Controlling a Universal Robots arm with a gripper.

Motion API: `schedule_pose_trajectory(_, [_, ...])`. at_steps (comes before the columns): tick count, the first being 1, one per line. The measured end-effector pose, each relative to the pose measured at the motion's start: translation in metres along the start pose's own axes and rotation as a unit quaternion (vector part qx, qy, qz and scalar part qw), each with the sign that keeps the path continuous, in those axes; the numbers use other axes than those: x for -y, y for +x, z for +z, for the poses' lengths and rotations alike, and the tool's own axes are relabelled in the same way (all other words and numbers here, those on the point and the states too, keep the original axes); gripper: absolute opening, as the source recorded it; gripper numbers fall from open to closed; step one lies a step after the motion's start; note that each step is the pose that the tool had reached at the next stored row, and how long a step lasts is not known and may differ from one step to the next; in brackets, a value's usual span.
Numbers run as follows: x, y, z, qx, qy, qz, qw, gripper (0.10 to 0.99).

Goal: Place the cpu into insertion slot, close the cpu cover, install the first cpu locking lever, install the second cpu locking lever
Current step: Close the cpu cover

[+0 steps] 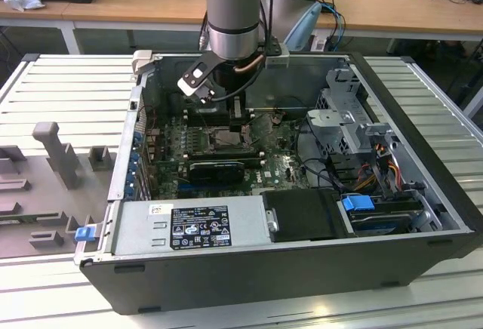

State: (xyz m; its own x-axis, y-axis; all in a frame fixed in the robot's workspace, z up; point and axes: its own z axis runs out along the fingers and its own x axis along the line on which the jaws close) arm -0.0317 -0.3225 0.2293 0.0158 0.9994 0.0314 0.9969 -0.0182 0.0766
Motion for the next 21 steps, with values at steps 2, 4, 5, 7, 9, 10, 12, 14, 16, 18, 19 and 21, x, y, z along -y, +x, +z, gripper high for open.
schedule_pose_trajectory(2, [-0.0002,0.0,-0.0019,0.0,0.0,0.0,1.0,0.106])
schedule_pose_trajectory(4, [-0.0004,0.0002,-0.0048,0.0,0.0,0.0,1.0,0.106])
schedule_pose_trajectory(5, [-0.0004,0.0002,-0.0054,0.0,0.0,0.0,1.0,0.106])
schedule_pose_trajectory(7, [-0.0007,0.0003,-0.0083,0.0,0.0,0.0,1.0,0.106])
schedule_pose_trajectory(9, [-0.0007,0.0004,-0.0093,0.0,0.0,0.0,1.0,0.106])
schedule_pose_trajectory(10, [-0.0007,0.0004,-0.0093,0.0,0.0,0.0,1.0,0.106])
schedule_pose_trajectory(12, [-0.0008,0.0004,-0.0098,0.0,0.0,0.0,1.0,0.106])
schedule_pose_trajectory(14, [-0.0023,0.0004,-0.0098,0.0,0.0001,0.0,1.0,0.106])
schedule_pose_trajectory(16, [-0.003,0.0004,-0.0097,0.0,0.0002,0.0,1.0,0.106])
schedule_pose_trajectory(18, [-0.0032,0.0004,-0.0097,0.0,0.0002,0.0,1.0,0.106])
schedule_pose_trajectory(19, [-0.0033,0.0005,-0.0097,0.0,0.0002,0.0,1.0,0.106])
schedule_pose_trajectory(21, [-0.0034,0.0005,-0.0097,0.0,0.0002,0.0,1.0,0.106])
